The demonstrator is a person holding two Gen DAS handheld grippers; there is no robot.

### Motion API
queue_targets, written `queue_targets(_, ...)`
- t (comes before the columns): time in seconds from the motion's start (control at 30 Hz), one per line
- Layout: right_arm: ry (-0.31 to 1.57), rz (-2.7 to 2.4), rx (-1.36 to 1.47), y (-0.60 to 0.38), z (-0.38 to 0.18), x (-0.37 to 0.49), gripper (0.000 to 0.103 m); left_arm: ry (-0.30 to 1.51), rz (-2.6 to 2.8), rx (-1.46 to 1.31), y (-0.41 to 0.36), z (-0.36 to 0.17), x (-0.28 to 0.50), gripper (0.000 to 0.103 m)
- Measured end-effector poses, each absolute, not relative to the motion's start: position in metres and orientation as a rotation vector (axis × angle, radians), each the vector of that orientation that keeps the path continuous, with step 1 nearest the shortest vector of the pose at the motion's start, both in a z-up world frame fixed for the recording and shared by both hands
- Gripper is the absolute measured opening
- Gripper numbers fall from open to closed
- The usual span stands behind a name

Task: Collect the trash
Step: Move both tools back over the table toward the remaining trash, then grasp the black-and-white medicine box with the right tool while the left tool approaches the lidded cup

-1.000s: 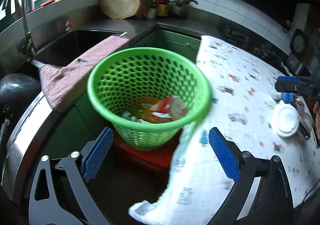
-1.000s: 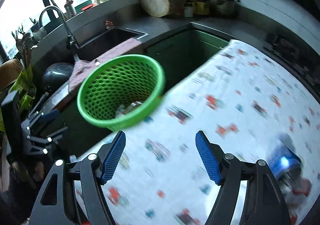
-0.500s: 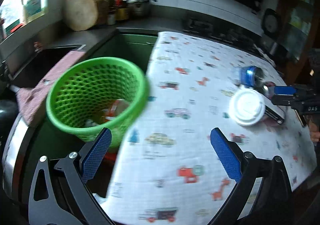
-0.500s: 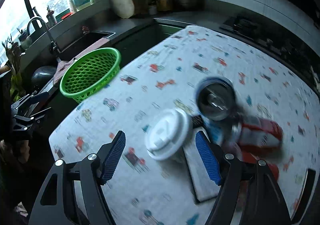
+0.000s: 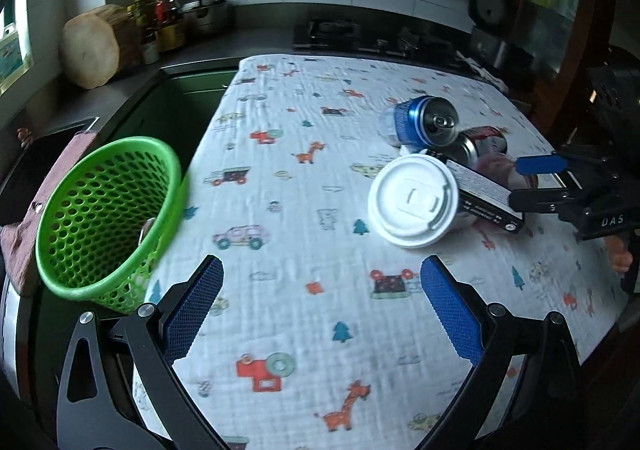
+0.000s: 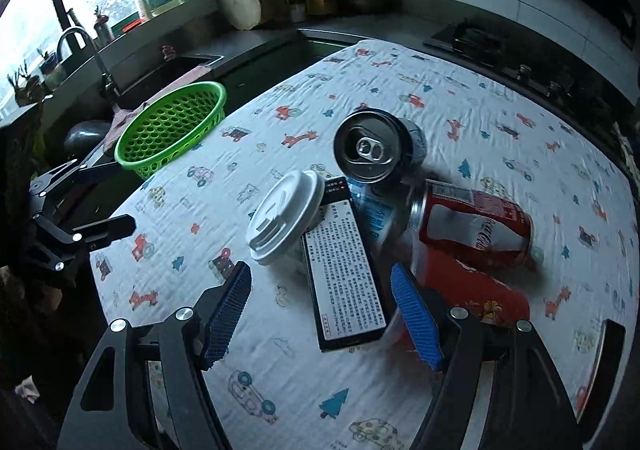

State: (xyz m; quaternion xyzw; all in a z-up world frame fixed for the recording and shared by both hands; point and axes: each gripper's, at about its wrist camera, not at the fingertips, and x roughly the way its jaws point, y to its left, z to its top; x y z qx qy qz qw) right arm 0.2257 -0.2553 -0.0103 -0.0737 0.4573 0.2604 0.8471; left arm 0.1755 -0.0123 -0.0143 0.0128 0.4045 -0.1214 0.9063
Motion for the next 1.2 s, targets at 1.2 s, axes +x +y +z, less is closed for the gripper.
queue_targets(1.2, 1.106, 0.549, -0.393, -0.210, -0.041, 0.284, 0.063, 0.910, -0.295, 0.050, -0.016, -0.039, 0.200, 0.098)
